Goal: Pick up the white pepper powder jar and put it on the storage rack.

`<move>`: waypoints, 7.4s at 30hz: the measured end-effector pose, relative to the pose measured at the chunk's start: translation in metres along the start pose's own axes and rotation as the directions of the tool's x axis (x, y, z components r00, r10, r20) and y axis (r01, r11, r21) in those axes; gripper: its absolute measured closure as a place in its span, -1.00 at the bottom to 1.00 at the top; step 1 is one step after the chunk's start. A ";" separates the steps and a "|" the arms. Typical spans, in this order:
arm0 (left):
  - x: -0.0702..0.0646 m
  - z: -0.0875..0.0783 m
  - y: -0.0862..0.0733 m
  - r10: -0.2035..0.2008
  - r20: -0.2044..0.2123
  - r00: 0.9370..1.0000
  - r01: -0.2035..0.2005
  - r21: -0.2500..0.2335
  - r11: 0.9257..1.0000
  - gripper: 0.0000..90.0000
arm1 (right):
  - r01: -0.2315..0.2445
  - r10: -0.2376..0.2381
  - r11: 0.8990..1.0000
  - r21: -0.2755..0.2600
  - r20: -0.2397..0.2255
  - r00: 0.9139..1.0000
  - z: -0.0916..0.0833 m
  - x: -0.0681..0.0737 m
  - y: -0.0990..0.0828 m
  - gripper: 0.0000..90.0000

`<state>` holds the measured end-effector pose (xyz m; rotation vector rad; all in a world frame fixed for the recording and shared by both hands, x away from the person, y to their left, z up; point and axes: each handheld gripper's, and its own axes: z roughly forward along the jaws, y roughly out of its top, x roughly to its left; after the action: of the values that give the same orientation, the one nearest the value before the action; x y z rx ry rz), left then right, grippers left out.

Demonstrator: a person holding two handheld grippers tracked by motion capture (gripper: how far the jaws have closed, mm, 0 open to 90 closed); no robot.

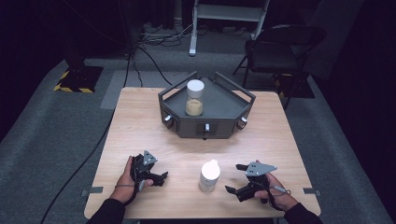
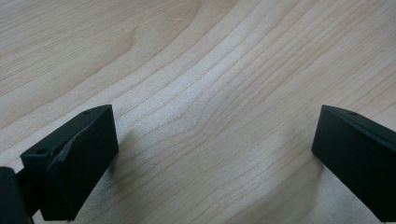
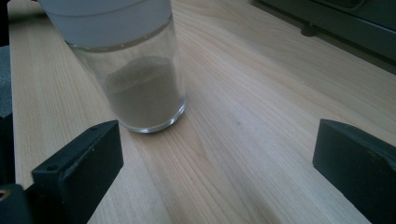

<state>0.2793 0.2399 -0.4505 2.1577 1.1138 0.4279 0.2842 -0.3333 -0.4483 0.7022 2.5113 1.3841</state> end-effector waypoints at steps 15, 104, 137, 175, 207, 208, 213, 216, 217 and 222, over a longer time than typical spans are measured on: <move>0.000 0.000 0.000 0.002 0.000 1.000 -0.002 -0.001 1.000 -1.00 | -0.011 0.010 1.000 -0.012 -0.060 0.998 0.020 0.003 0.008 -0.97; 0.001 0.000 0.000 0.004 0.003 1.000 -0.004 -0.001 1.000 -1.00 | -0.034 0.056 0.983 -0.181 0.121 0.991 0.012 0.029 0.044 -0.35; 0.001 0.000 0.000 0.002 0.003 1.000 -0.002 -0.002 1.000 -1.00 | -0.016 0.116 0.963 -0.270 0.360 0.926 -0.011 0.019 0.129 -0.35; 0.001 0.000 0.000 0.005 0.005 1.000 -0.005 -0.002 1.000 -1.00 | -0.065 0.198 0.956 -0.285 0.471 0.860 0.042 -0.029 0.169 -0.34; 0.002 0.001 0.000 0.008 0.008 1.000 -0.008 -0.002 1.000 -1.00 | -0.110 0.228 0.957 -0.267 0.466 0.855 0.071 -0.042 0.156 -0.34; 0.002 0.001 0.000 0.010 0.008 1.000 -0.010 -0.002 1.000 -1.00 | -0.111 0.230 0.957 -0.269 0.465 0.855 0.071 -0.042 0.155 -0.34; 0.002 0.001 0.000 0.010 0.008 1.000 -0.010 -0.002 1.000 -1.00 | -0.124 0.245 0.952 -0.280 0.452 0.858 0.070 -0.045 0.152 -0.35; 0.002 0.001 0.000 0.009 0.008 1.000 -0.009 -0.002 1.000 -1.00 | -0.123 0.243 0.953 -0.278 0.453 0.858 0.070 -0.045 0.153 -0.35; 0.002 0.001 0.000 0.009 0.008 1.000 -0.009 -0.002 1.000 -1.00 | -0.124 0.244 0.953 -0.278 0.453 0.858 0.070 -0.045 0.153 -0.35; 0.002 0.001 0.000 0.011 0.009 1.000 -0.011 -0.002 1.000 -1.00 | -0.110 0.228 0.957 -0.268 0.467 0.855 0.070 -0.044 0.155 -0.43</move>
<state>0.2812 0.2415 -0.4506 2.1633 1.0968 0.4241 0.3977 -0.2323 -0.3601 1.0901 1.8920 1.3130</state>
